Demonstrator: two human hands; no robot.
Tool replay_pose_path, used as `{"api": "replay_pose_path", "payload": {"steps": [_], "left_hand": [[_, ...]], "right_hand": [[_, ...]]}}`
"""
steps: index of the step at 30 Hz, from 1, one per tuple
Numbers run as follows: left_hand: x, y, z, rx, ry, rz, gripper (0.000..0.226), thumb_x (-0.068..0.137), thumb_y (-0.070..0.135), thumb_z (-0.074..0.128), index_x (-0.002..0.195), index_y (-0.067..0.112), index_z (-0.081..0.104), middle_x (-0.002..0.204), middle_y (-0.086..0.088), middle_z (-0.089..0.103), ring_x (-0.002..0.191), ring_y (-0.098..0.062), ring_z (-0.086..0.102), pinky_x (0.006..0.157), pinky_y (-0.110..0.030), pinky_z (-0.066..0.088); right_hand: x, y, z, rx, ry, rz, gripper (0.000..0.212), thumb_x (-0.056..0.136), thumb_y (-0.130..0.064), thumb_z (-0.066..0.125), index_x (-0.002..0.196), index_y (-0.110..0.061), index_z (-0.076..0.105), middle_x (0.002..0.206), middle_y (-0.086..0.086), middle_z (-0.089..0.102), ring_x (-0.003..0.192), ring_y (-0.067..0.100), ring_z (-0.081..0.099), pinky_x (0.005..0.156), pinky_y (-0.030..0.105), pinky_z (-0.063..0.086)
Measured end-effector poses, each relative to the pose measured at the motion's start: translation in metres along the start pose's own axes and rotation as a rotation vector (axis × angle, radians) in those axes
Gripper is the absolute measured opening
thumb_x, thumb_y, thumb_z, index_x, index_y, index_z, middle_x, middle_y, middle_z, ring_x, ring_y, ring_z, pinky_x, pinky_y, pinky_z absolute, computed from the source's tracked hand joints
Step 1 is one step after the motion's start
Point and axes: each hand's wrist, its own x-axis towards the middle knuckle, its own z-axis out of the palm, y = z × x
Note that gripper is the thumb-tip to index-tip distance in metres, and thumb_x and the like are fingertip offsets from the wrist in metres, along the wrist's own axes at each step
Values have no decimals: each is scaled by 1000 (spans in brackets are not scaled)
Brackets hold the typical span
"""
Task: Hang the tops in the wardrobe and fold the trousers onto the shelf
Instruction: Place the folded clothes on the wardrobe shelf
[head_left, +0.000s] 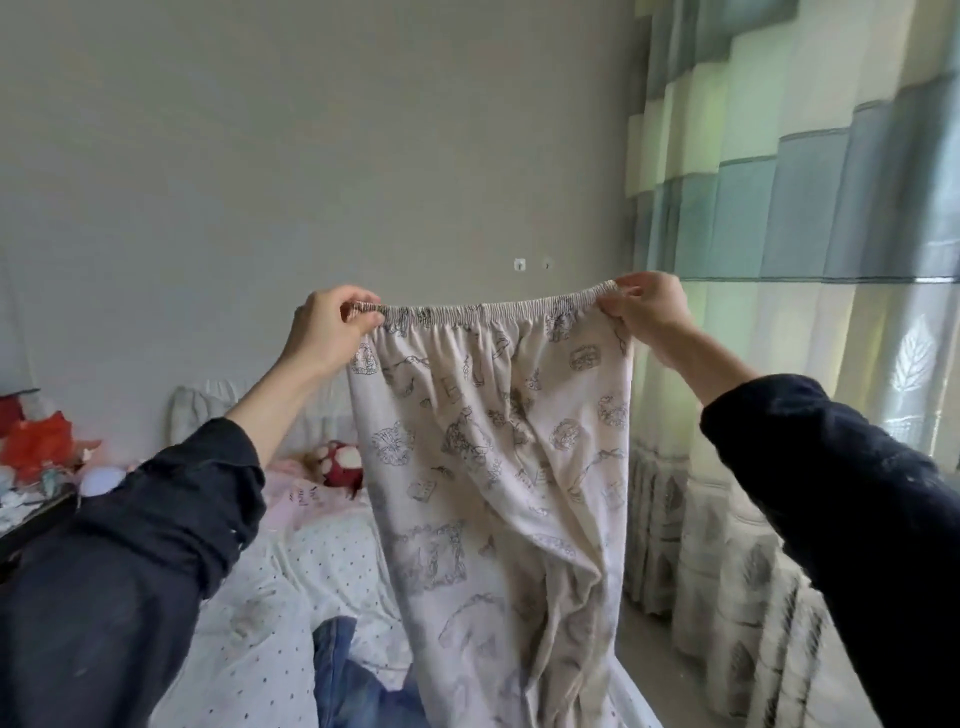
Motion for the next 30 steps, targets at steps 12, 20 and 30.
{"api": "replay_pose_path", "payload": {"steps": [12,20,30], "left_hand": [[82,98,-38,-271,-23,-4,32,86,19,67,63,14,45,68,-3,46,62,-14,42,57,-23,32],[96,91,-21,-409,-23,-108,46,90,23,61,125,-2,44,128,-18,52,117,-29,52,104,-42,40],[48,34,-6,-446,-219,-221,13,95,5,50,87,5,60,80,0,60,76,-12,56,74,-20,44]], "right_hand": [[67,-89,-62,392,324,-94,23,93,-11,57,113,-10,67,79,-4,63,66,4,58,55,10,50],[47,-79,-78,309,56,-93,27,96,-1,39,80,-6,60,33,-11,47,26,1,41,31,14,34],[26,0,-59,357,-740,254,38,81,-16,61,109,9,59,105,18,65,94,24,62,93,30,49]]}}
